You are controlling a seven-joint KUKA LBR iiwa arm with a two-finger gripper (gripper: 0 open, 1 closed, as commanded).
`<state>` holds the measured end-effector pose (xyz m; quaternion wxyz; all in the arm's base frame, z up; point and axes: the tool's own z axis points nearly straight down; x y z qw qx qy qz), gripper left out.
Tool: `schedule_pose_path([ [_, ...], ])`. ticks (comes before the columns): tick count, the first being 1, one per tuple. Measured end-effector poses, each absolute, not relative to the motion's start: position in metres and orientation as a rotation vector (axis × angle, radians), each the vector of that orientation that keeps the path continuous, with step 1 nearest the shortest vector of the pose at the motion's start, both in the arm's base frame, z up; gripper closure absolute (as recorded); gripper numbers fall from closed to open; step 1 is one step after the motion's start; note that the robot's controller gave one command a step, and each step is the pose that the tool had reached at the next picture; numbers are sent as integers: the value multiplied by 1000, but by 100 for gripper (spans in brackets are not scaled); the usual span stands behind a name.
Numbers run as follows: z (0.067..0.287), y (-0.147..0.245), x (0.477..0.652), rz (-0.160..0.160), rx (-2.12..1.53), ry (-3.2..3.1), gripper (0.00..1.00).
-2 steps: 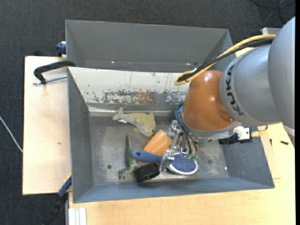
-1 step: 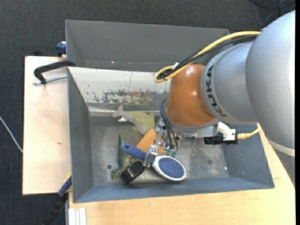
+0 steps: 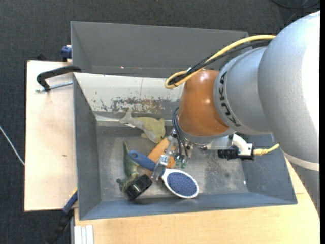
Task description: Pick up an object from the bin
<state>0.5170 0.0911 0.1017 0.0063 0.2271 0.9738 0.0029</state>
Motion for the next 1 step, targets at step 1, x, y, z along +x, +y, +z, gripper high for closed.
schedule_pose_path([
  [1,102,91,517,10,721,3045,0],
])
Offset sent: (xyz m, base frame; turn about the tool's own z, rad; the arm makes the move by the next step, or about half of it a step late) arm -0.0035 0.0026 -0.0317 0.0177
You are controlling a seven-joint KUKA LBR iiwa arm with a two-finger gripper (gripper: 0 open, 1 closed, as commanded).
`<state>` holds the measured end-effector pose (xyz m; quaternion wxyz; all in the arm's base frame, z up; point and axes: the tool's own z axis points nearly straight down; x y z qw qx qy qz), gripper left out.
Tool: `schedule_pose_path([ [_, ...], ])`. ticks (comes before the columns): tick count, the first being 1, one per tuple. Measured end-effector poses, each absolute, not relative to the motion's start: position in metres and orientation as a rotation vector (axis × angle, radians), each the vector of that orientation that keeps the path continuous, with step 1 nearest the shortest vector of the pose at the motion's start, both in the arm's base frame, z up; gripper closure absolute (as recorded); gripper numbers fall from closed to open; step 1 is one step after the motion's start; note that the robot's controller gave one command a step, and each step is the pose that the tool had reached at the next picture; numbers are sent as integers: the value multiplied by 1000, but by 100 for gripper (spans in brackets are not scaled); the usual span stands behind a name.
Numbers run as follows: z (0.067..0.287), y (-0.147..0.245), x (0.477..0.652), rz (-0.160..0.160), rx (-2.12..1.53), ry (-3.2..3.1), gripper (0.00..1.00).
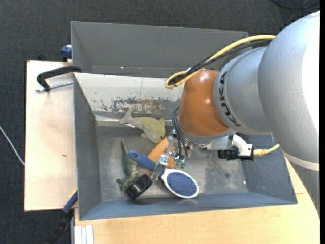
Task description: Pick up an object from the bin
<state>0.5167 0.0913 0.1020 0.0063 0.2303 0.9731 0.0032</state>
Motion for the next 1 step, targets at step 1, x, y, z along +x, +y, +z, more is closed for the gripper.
schedule_pose_path([
  [1,102,91,517,9,721,3044,100],
])
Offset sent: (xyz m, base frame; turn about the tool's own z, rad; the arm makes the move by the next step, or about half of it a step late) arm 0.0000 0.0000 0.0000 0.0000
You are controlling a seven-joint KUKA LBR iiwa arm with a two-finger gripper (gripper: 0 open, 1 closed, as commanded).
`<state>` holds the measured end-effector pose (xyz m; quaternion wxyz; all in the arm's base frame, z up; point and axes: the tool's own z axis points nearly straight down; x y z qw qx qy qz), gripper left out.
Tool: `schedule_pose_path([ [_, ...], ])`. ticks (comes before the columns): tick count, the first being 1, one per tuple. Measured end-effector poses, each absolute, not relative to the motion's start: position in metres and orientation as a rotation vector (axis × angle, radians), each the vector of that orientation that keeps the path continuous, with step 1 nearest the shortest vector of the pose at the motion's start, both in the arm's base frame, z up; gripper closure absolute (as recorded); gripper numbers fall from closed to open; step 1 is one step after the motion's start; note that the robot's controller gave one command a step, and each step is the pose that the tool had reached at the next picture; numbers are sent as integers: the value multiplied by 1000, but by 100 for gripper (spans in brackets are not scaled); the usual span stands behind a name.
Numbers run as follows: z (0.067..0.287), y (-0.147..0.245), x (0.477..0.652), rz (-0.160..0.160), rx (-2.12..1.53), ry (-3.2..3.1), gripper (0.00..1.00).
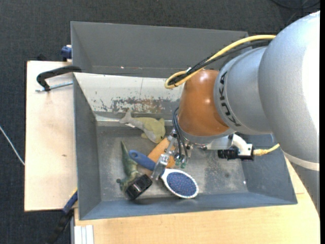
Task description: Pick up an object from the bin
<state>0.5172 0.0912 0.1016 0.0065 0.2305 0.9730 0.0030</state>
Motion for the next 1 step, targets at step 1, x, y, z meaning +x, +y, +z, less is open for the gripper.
schedule_pose_path([
  [1,133,93,519,7,719,3051,100],
])
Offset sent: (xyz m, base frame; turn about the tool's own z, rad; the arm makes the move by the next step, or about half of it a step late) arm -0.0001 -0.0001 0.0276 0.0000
